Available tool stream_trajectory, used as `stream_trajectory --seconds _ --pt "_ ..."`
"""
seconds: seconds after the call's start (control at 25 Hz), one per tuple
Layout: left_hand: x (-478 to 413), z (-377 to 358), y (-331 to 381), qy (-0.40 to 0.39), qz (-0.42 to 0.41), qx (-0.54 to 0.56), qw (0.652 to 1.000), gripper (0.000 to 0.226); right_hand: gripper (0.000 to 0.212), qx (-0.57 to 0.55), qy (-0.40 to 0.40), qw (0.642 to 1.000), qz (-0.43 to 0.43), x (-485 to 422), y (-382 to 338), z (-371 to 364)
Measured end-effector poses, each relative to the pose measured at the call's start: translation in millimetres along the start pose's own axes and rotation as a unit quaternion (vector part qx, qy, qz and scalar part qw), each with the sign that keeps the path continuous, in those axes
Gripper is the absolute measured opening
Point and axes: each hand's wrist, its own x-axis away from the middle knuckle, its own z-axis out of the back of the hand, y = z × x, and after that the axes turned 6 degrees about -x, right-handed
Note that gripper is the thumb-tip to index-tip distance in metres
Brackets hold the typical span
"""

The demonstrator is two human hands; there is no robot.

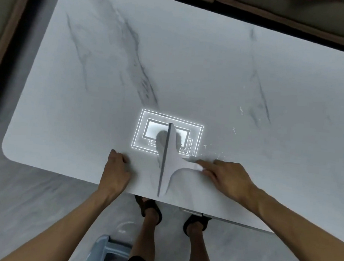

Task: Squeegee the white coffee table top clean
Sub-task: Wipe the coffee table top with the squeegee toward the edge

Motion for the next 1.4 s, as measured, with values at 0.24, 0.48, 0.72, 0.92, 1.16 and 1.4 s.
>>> stream_trajectory --seconds 0.24,0.48,0.72,0.92,1.16,1.4 --pt "8 -14 30 0.022 0.016 0.003 1.0 0.017 0.058 0.088 0.048 0.985 -0.137 96 87 40" --pt "13 -9 18 0.05 0.009 0.016 0.999 0.015 0.04 0.003 0.01 1.0 -0.015 47 2 2" --pt "27 -7 -14 0.028 0.028 -0.002 0.999 0.016 0.037 0.005 -0.062 0.994 0.092 -20 -84 -52" --pt "35 -25 -8 -0.002 -0.015 -0.07 0.997 0.018 0.038 0.016 -0.045 0.998 0.027 34 12 -25" --pt "35 -7 4 0.051 0.082 0.014 0.995 0.017 0.049 0.108 -0.019 0.994 -0.029 84 62 24" --pt "27 34 -46 0.149 0.148 0.076 0.975 0.01 0.04 0.075 -0.094 0.977 0.175 -29 -83 -5"
